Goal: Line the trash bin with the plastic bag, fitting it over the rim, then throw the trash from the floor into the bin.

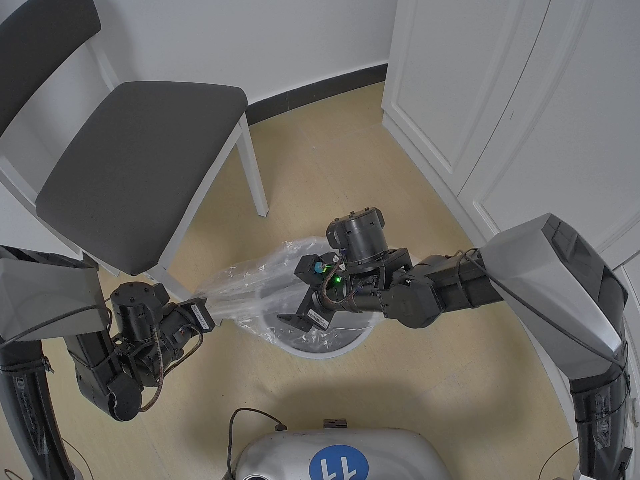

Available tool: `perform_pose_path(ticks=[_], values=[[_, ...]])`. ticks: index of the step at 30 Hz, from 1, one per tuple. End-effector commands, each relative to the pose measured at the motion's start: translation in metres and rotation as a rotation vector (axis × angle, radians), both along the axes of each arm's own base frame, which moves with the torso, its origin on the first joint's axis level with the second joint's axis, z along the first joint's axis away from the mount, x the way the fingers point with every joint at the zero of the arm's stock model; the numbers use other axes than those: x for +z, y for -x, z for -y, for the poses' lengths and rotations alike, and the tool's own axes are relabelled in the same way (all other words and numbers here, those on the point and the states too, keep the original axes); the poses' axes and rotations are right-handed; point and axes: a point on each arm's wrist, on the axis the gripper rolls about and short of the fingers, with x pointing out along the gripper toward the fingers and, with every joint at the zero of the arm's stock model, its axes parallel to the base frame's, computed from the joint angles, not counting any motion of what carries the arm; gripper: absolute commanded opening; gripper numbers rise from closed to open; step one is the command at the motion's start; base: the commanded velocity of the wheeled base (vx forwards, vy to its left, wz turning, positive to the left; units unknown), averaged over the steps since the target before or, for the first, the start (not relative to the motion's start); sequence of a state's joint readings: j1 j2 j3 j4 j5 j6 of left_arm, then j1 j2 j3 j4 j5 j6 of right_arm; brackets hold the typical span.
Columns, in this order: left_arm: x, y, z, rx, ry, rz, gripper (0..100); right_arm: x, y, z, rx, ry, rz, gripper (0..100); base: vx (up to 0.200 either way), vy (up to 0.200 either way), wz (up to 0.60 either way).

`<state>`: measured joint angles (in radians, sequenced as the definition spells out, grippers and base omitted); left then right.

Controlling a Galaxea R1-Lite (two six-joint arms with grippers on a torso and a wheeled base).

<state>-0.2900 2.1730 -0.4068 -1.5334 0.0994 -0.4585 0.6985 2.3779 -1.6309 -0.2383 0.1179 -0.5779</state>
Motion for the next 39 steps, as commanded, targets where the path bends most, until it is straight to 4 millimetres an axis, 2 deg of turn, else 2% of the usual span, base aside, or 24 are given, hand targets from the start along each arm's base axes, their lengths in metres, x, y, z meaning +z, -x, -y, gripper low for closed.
perform_pose_path(ticks=[1, 6, 13, 14, 23, 26, 33, 39], values=[[-0.001, 0.000, 0.000, 0.000, 0.000, -0.002, 0, -0.011, -0.013, 0.003, -0.020, 0.004, -0.005, 100, 0.000, 0.000, 0.00], [0.000, -0.001, 0.000, 0.002, 0.000, 0.001, 0, -0.022, -0.027, 0.005, -0.042, 0.010, -0.014, 100, 0.000, 0.000, 0.00], [0.000, -0.001, -0.002, 0.007, 0.001, 0.003, 0, -0.021, -0.024, 0.004, -0.039, 0.024, -0.035, 100, 0.000, 0.000, 0.00], [0.000, -0.001, -0.002, 0.007, 0.000, 0.001, 0, -0.020, -0.023, 0.003, -0.035, 0.025, -0.034, 0, 0.000, 0.000, 0.00], [0.001, -0.002, -0.002, 0.010, 0.002, 0.006, 0, -0.011, -0.018, 0.001, -0.022, 0.018, -0.019, 0, 0.000, 0.000, 0.00], [0.001, -0.002, -0.002, 0.010, 0.002, 0.006, 0, -0.008, -0.009, 0.000, -0.011, 0.022, -0.022, 0, 0.000, 0.000, 0.00], [0.001, -0.001, 0.000, 0.002, 0.000, 0.003, 0, 0.014, 0.035, 0.004, 0.066, 0.077, -0.006, 0, 0.000, 0.000, 0.00], [0.001, 0.001, 0.006, -0.015, 0.002, 0.007, 0, 0.021, 0.056, 0.006, 0.097, 0.097, -0.011, 0, 0.000, 0.000, 0.00]])
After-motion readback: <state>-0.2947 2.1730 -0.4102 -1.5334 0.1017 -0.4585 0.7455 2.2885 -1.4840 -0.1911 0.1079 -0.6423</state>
